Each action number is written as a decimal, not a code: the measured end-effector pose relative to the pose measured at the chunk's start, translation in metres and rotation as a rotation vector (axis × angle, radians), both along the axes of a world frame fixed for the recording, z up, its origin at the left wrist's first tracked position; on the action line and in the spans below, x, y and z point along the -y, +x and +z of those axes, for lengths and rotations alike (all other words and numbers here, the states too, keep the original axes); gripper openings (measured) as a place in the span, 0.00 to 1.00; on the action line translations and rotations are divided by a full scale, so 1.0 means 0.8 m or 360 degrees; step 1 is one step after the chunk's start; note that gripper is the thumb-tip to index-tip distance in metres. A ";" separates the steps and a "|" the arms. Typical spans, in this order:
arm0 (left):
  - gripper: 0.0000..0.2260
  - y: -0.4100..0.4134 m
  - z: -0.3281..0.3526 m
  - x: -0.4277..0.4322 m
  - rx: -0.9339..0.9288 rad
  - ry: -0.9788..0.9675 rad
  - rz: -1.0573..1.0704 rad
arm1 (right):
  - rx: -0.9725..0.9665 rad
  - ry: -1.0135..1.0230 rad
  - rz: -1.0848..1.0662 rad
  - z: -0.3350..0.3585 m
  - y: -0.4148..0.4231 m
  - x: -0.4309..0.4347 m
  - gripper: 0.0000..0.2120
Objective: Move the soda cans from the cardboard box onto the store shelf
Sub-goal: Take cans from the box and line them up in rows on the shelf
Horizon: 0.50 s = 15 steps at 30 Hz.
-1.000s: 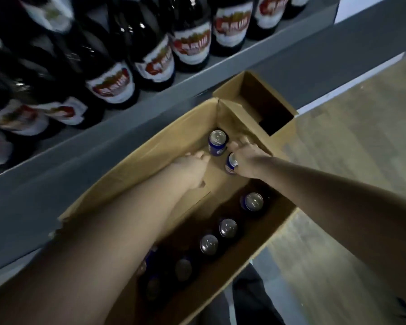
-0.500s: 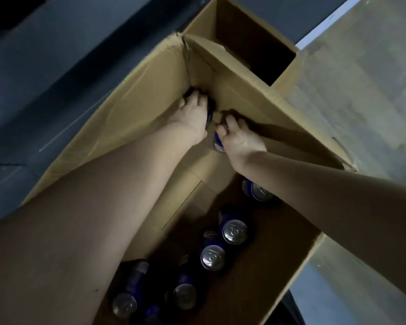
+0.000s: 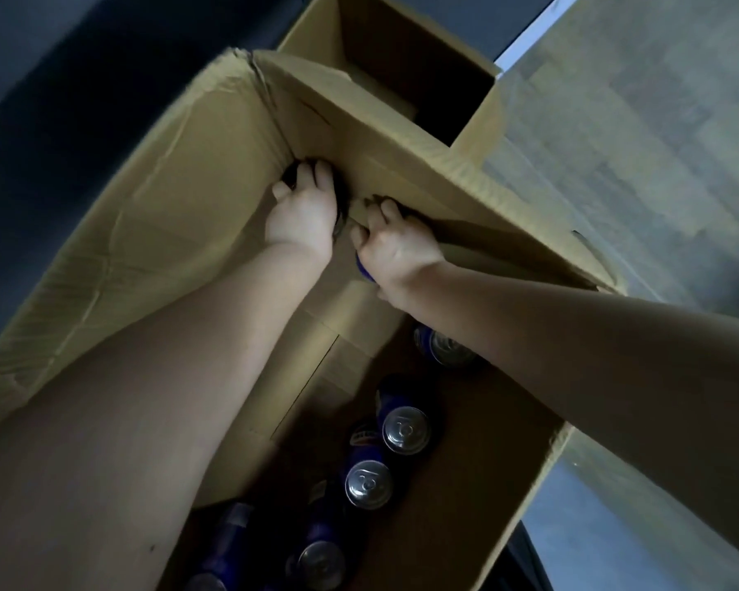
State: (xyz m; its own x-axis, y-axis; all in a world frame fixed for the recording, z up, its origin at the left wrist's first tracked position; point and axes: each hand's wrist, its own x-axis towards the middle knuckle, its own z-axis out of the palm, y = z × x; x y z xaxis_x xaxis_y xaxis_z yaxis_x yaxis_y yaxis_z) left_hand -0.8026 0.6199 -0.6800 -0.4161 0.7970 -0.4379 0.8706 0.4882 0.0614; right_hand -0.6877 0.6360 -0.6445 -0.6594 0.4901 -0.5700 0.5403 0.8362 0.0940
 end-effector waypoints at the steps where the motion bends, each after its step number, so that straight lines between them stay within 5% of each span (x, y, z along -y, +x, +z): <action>1: 0.31 0.002 0.001 0.003 -0.0017 0.0003 -0.0019 | -0.0012 -0.0002 0.0018 -0.002 0.005 0.000 0.32; 15: 0.33 0.017 0.048 0.100 0.0088 -0.0330 -0.0187 | -0.0072 -0.0508 -0.0361 0.037 0.051 0.014 0.30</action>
